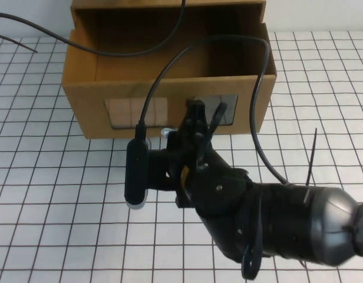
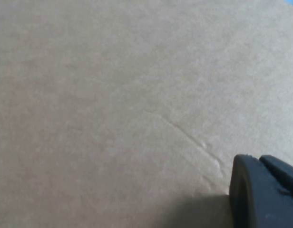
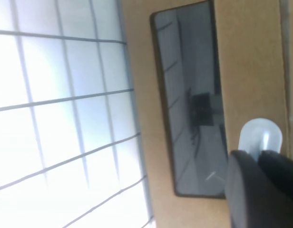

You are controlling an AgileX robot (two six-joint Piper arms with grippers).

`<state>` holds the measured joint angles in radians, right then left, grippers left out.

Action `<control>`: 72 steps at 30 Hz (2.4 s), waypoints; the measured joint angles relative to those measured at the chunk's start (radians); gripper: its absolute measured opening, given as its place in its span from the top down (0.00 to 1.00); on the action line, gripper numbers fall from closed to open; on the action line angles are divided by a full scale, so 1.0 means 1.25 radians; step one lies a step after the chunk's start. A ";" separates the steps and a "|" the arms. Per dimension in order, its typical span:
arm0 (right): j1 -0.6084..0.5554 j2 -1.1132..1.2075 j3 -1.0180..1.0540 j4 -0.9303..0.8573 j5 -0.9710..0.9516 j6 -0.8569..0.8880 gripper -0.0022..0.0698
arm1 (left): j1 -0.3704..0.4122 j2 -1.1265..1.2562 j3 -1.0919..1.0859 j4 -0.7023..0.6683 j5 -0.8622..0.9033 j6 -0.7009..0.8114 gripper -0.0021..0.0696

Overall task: Open the shoe box
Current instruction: 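Pull the top drawer of the cardboard box fully open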

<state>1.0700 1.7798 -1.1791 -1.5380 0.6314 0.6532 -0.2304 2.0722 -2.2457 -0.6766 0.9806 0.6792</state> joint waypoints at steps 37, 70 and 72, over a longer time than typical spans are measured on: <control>0.106 -0.047 0.019 0.175 0.103 -0.046 0.89 | 0.000 0.000 0.000 -0.004 0.008 -0.015 0.97; -0.086 -0.348 -0.095 0.407 0.220 -0.076 0.97 | 0.000 -0.175 -0.248 0.230 0.232 -0.181 0.97; -0.150 -0.370 -0.095 0.453 0.218 -0.091 0.98 | 0.000 -0.219 -0.223 0.243 0.232 -0.189 0.97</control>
<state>0.8819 1.3169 -1.2983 -0.9722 0.9045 0.5392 -0.2304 1.7987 -2.5241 -0.3724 1.2713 0.4431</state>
